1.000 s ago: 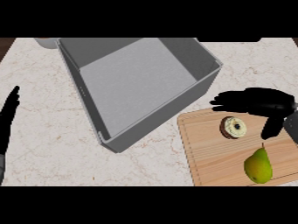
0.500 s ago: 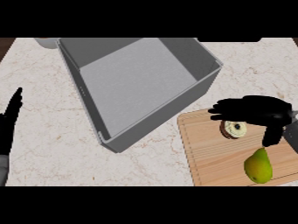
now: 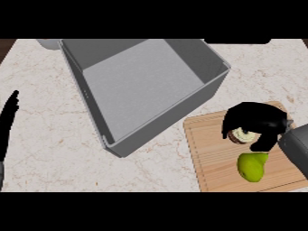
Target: Pick the cupcake from the cutting board and place it in the cardboard box
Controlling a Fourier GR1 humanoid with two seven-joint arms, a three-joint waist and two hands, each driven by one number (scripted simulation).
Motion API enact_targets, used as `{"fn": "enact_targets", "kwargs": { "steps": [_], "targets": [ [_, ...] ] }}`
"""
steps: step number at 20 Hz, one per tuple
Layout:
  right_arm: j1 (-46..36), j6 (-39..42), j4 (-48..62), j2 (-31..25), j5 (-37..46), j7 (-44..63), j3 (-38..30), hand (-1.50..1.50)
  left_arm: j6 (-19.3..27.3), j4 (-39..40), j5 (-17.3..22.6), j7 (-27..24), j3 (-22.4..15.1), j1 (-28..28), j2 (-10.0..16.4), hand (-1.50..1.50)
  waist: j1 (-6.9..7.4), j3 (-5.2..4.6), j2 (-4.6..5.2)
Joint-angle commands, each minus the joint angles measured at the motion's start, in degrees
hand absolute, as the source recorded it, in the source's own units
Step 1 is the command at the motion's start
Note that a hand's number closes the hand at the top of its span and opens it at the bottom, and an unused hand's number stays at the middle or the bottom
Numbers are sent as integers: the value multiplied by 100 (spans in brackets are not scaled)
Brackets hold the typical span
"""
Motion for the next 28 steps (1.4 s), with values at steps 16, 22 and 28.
{"fn": "enact_targets", "kwargs": {
  "steps": [16,22,28],
  "targets": [
    [632,-1646,-646,1647,551,5977,-1823,150,23,-128,-58,81,195,210,24,0,-297,-6,-125],
    [483,-1355,-2695,1870,1132,7325,-1611,150,8,-179,-49,108,138,78,-102,0,-167,6,-58],
    [120,-548,-4103,2006,1339,7625,-1258,150,-37,-98,-171,295,137,-202,-62,0,-67,13,-12]
  ]
}}
